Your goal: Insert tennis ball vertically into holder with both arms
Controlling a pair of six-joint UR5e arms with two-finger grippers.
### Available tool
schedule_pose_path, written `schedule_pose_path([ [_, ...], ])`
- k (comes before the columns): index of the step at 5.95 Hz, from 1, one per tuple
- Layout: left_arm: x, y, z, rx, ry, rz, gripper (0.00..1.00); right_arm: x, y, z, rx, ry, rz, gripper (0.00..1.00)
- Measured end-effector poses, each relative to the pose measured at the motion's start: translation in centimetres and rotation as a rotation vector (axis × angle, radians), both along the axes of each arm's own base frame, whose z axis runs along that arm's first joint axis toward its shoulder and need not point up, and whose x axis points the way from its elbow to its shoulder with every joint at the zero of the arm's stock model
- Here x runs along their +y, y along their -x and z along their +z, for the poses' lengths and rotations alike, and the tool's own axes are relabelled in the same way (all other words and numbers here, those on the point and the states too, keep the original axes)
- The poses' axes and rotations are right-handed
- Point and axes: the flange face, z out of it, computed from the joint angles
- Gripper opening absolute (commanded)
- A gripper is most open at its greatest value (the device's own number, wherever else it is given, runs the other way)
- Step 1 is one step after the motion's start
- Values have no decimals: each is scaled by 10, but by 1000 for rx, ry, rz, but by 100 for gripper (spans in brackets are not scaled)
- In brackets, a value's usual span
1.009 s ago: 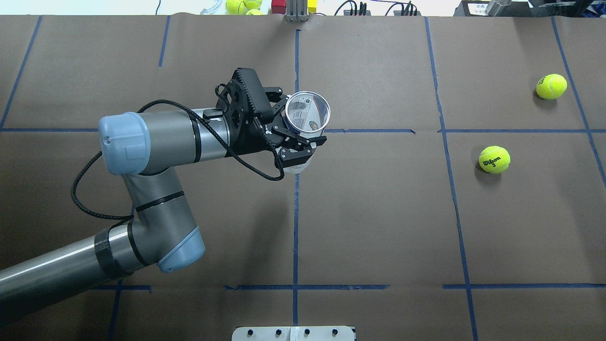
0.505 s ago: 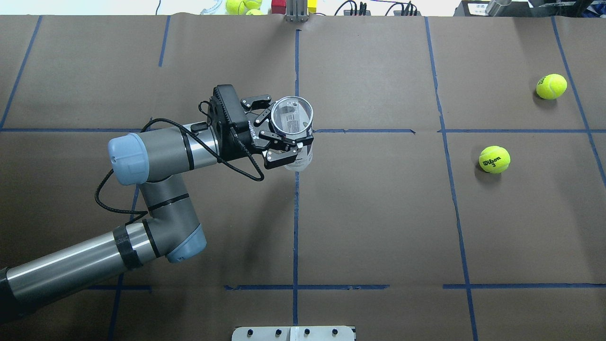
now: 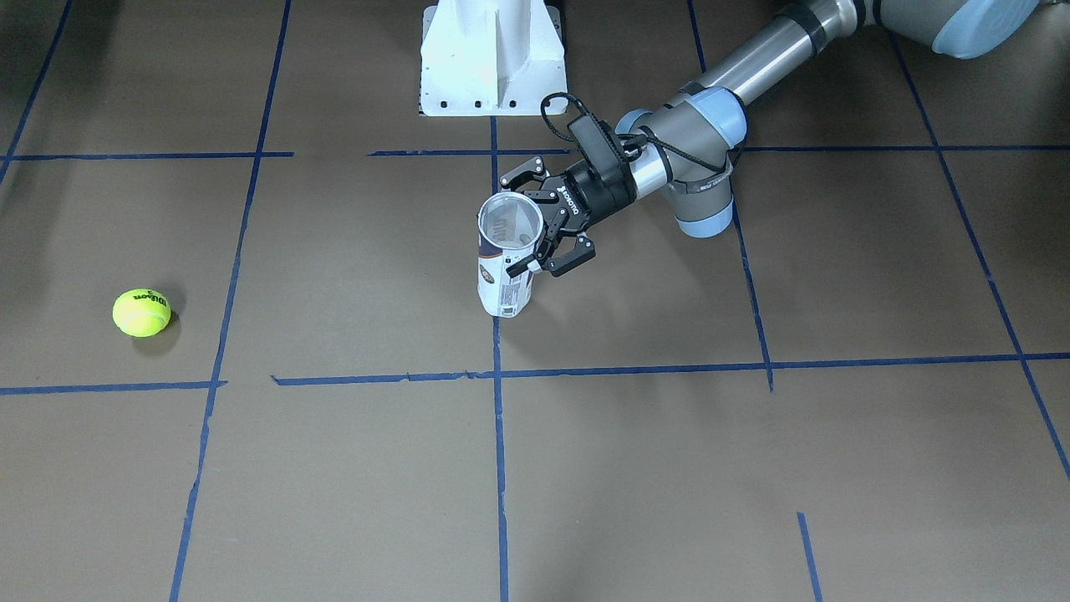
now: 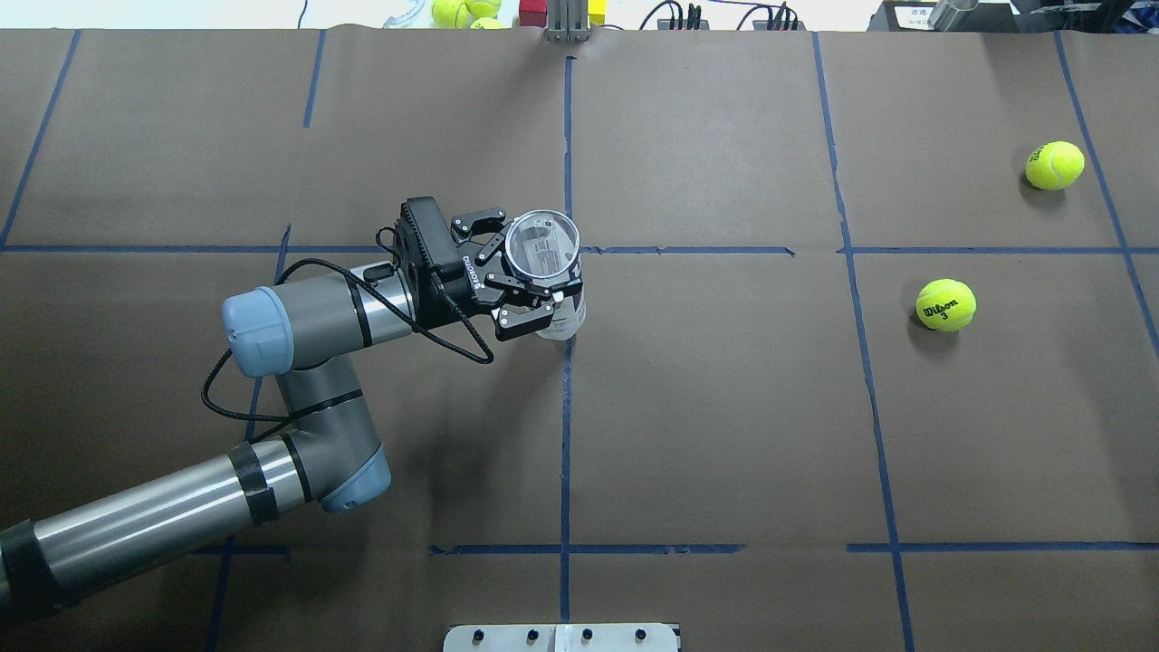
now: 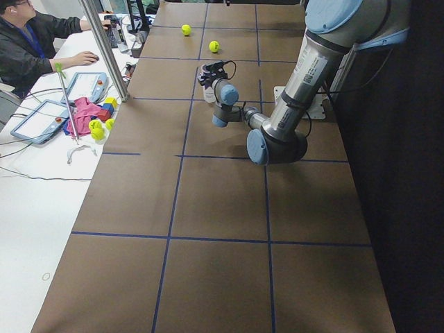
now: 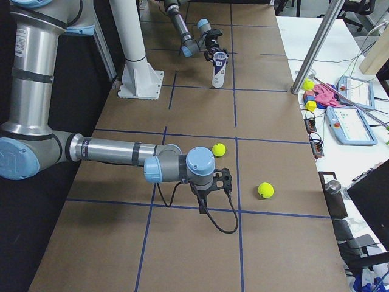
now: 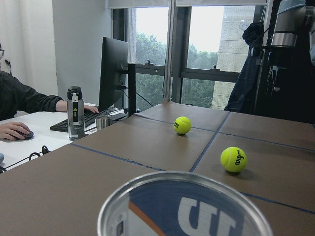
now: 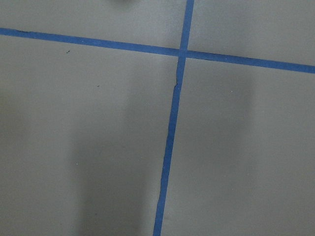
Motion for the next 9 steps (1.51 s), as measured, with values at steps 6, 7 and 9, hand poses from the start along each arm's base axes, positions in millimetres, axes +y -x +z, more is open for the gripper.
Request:
schedule_pose_path([
  [6,4,-8,4,-8,7,8,83,-99,63,-117,-28,-42,45,100],
  [7,4,-8,3,-7,7,8,83,-121,109,-152,-21,-29,57,100],
  [9,4,-9,-2,-2,4,7,84,-132,204,-190,27,-30,57,100],
])
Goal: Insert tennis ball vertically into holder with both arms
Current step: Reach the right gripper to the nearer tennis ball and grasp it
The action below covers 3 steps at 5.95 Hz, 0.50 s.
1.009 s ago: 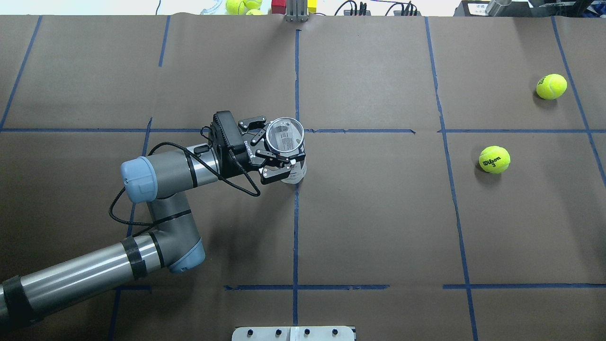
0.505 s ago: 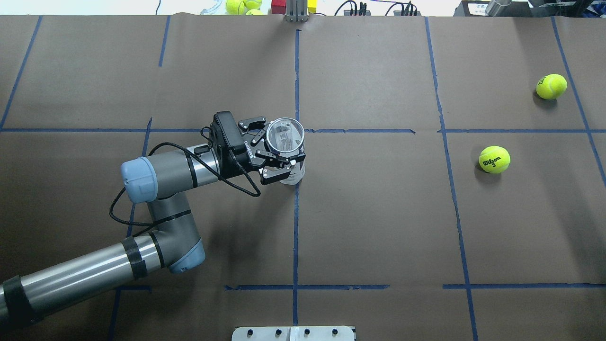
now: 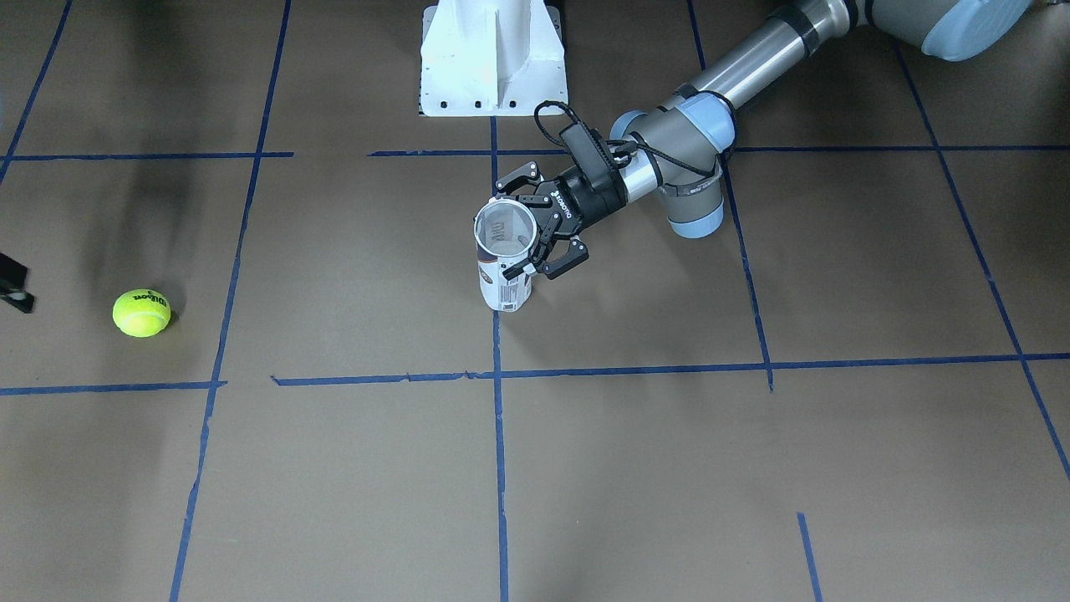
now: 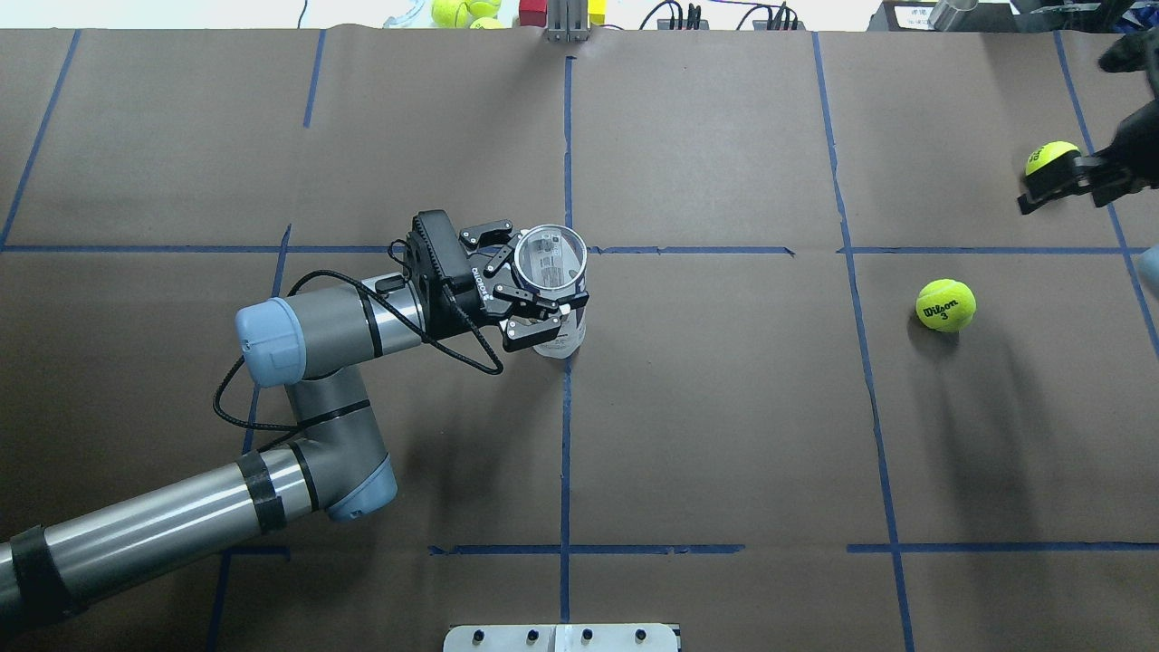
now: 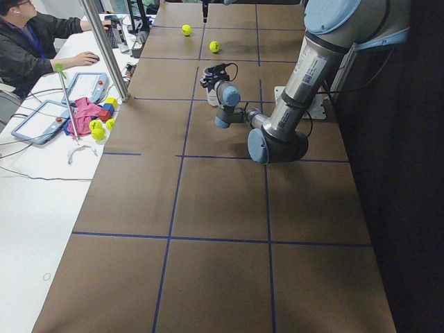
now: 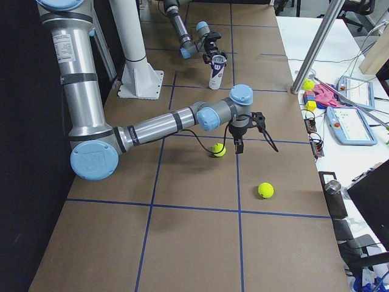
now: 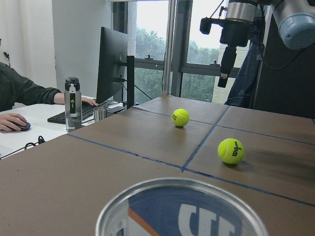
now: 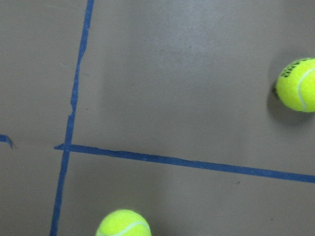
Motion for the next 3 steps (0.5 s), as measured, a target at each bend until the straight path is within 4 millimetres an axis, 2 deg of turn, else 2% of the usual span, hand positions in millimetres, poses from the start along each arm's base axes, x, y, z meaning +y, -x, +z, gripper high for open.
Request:
schedule_pose_path([
  [1,0,0,-1,1,0,0,84,8,32,-2,15,-11,5,100],
  [3,0,0,-3,3,-1,0,84,36,66,20,20,-39,-3,100],
])
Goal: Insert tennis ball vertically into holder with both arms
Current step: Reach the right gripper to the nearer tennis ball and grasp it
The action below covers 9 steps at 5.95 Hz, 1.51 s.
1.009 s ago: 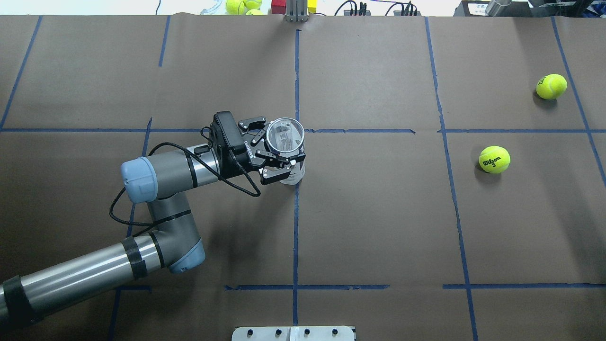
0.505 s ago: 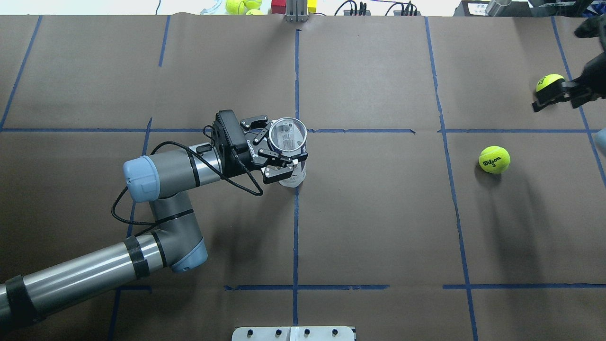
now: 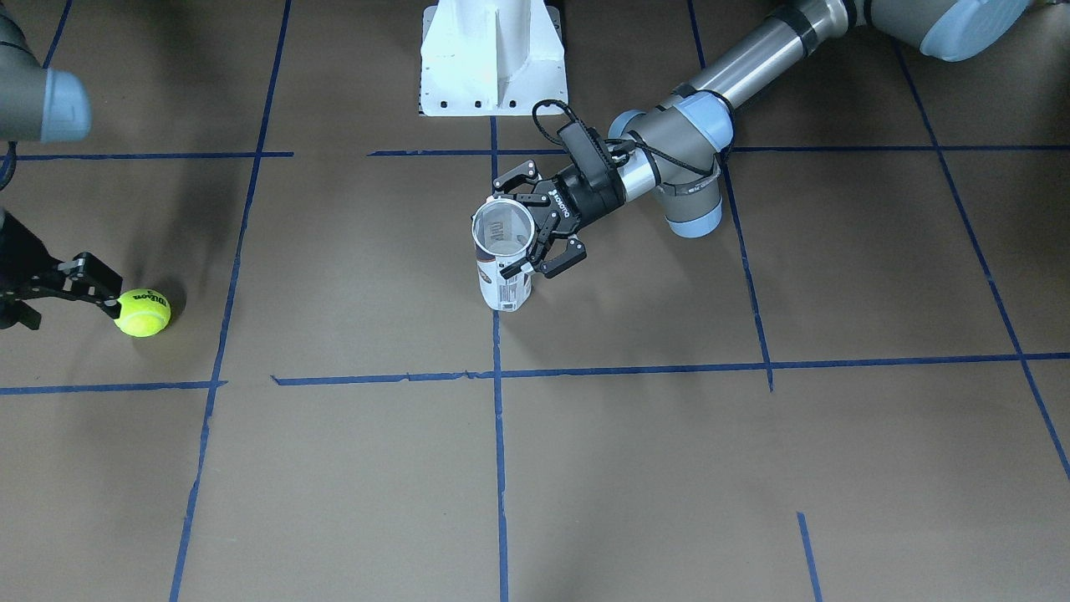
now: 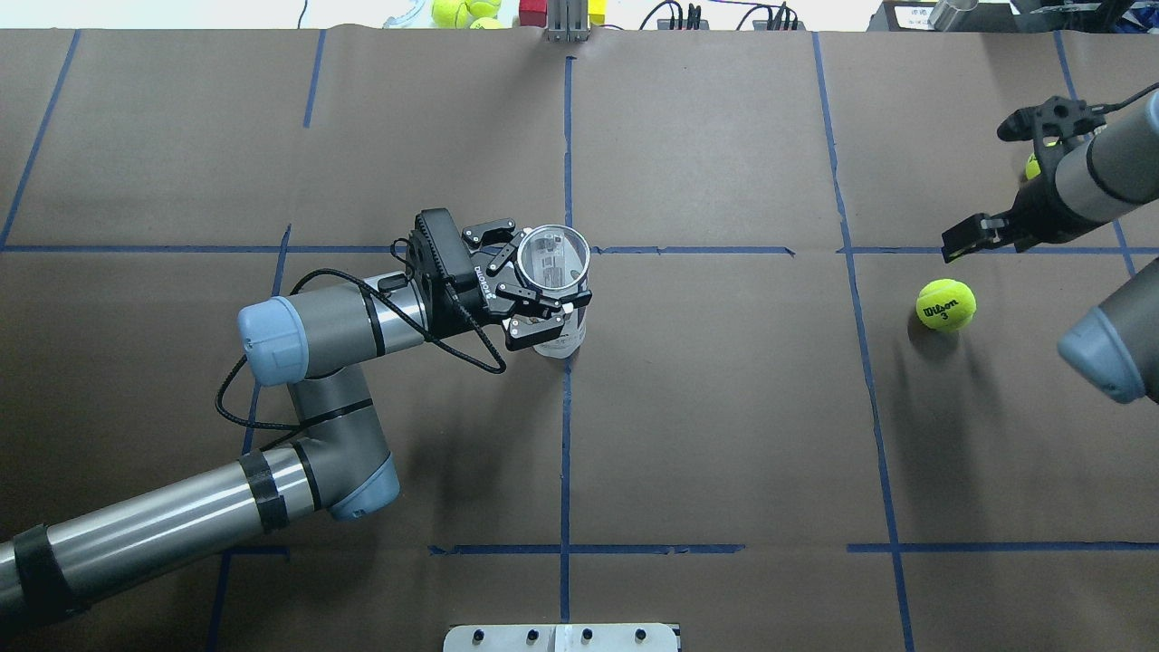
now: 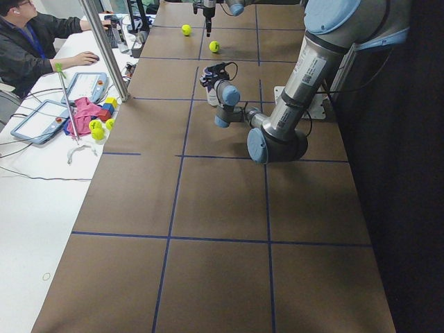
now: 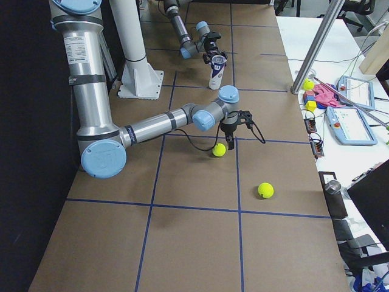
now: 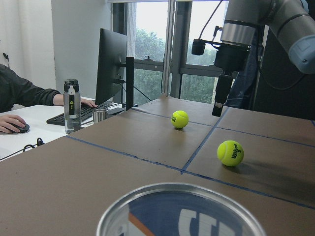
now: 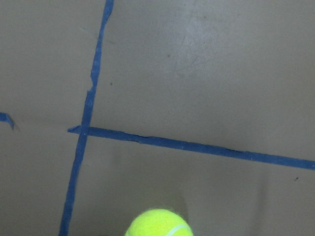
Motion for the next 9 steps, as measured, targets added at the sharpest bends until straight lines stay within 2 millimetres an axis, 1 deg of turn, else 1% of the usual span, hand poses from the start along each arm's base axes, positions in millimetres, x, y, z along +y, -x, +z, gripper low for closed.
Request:
schedule_pose_path([
  [1,0,0,0,0,0,0,83,13,12,11,6,-11,-6,100],
  [2,0,0,0,0,0,0,83,22,21,20,19,-14,-17,100],
  [4,0,0,1,-1,0,1,84,30,40,35,46,-4,-46,100],
  [5,0,0,1,-1,0,1,83,30,50,44,64,2,-56,100],
  [6,0,0,1,-2,1,1,84,27,59,50,80,2,-60,87],
  [7,0,0,1,-2,1,1,83,24,64,54,92,2,-60,23],
  [8,0,0,1,-2,1,1,84,22,67,57,98,6,-60,6],
  [9,0,0,1,-2,1,1,84,22,68,56,98,4,-60,5],
])
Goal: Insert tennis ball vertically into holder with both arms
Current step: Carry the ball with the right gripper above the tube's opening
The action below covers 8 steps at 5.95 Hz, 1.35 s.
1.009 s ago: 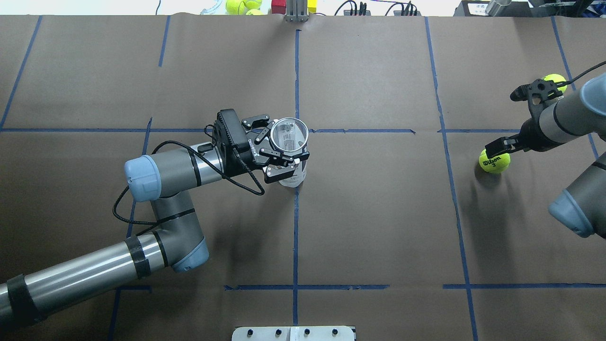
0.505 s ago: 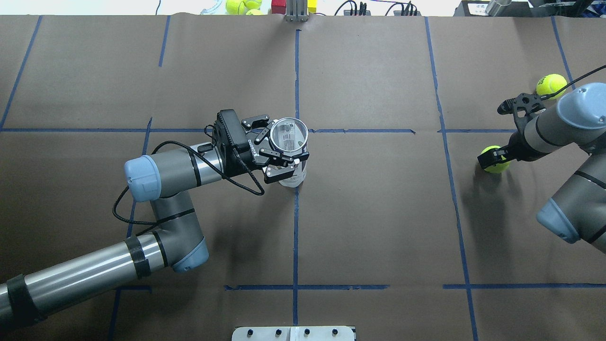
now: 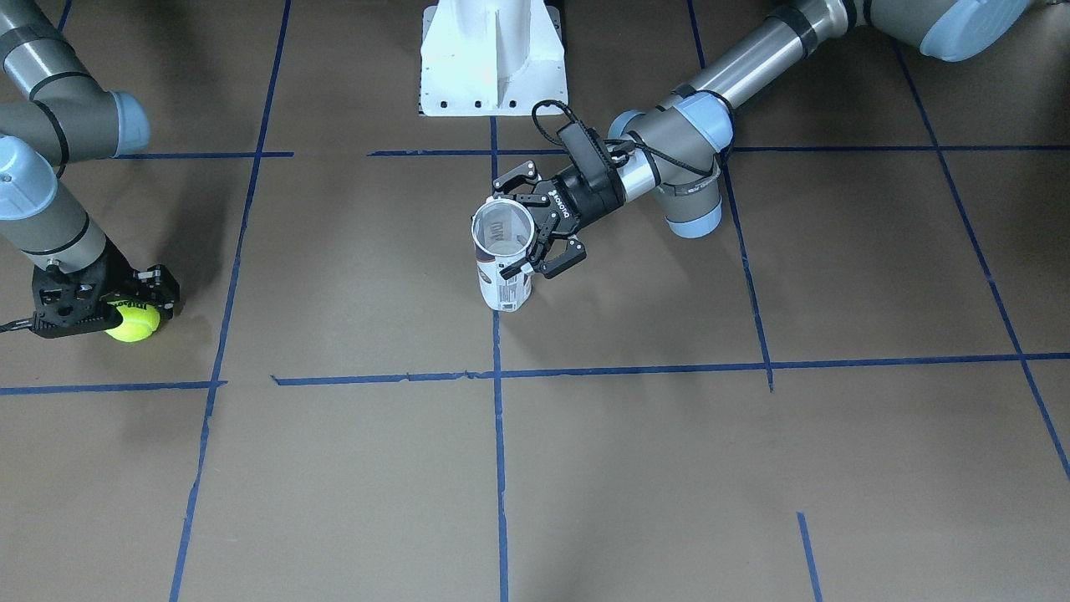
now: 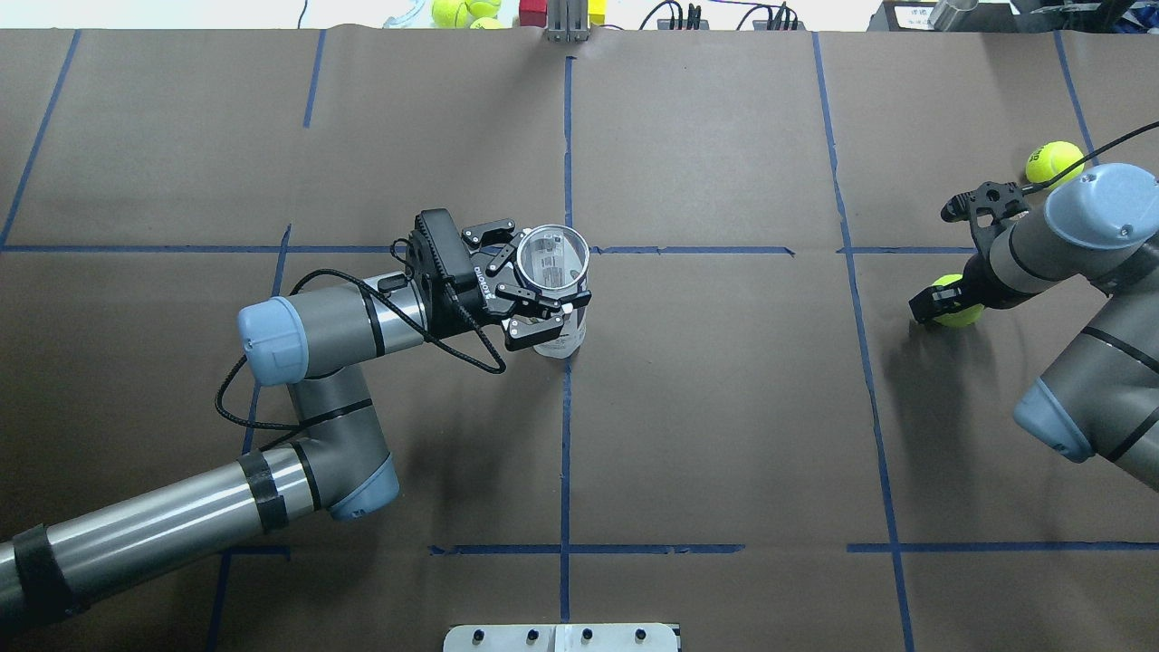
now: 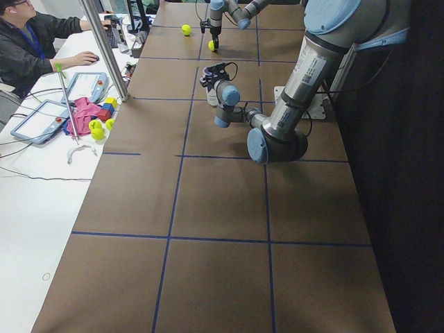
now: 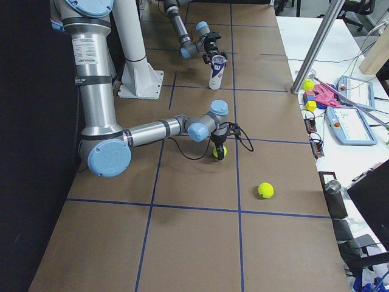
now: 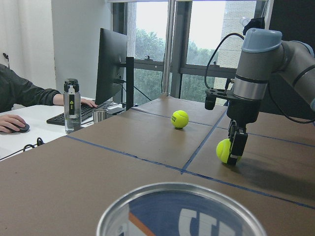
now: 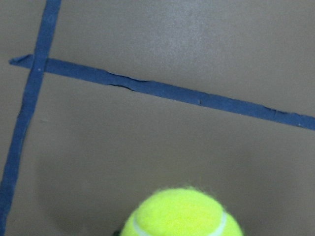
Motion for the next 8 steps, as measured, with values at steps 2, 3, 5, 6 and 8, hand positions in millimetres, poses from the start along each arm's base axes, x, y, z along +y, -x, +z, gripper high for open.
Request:
schedule_pose_path([
  [2,1,-1,0,0,0,2,84,-5,3,-49,-60,-46,13,4],
  [3,2,-2,0,0,0,5,84,-1,0,-83,-102,-58,41,4],
  [5,4,-3,1,-1,1,7,84,15,-3,-187,-163,-18,116,5],
  [6,4,-3,1,-1,1,7,84,27,5,-259,-179,24,140,5],
  [8,4,-3,1,-1,1,7,84,56,33,-370,-238,109,183,4],
])
